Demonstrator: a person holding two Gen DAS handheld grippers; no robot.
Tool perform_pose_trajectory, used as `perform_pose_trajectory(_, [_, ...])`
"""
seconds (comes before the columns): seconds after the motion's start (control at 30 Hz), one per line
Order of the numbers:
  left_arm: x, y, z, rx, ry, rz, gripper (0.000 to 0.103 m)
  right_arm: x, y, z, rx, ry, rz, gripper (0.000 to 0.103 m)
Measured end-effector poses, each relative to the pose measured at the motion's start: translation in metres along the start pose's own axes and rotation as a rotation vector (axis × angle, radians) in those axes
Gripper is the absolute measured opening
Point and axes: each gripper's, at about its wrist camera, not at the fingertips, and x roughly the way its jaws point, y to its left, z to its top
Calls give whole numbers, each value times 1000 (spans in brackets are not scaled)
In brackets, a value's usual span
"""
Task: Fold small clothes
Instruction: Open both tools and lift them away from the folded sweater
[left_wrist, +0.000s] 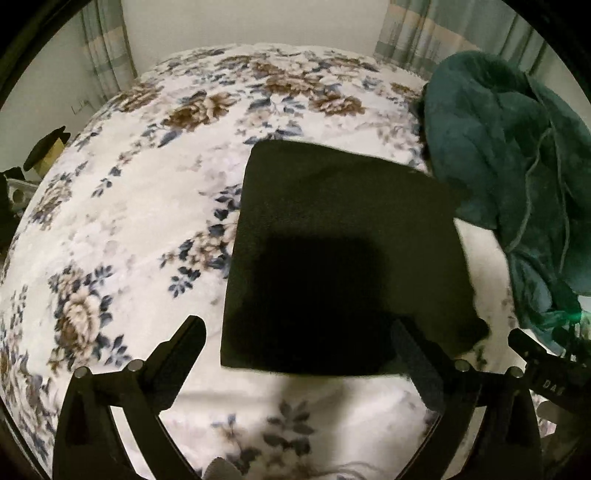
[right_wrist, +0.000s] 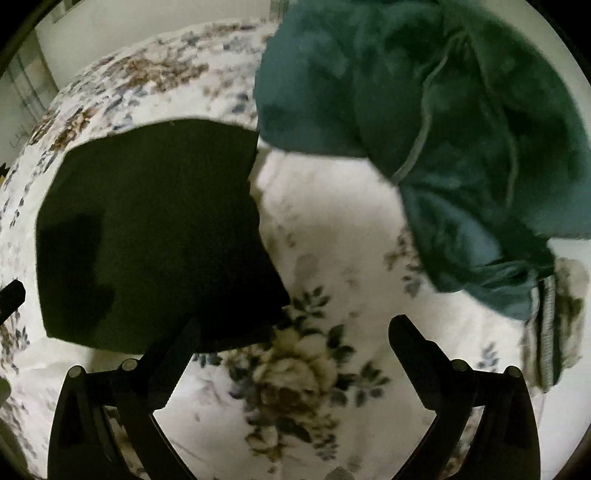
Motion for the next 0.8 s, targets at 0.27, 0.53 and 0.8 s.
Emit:
perform_pose_trajectory(0.27, [-108, -20, -23, 25, -94, 40, 102, -108, -20, -22, 16, -100, 0, 103])
perform_pose_trajectory(0.53, [-232, -41, -65, 37, -163, 54, 102, -261, -43, -65, 15, -253, -1, 103])
perform_pose_trajectory(0.8, [-357, -55, -99, 36, -249, 31, 102, -410, -68, -118, 16, -385, 14, 103])
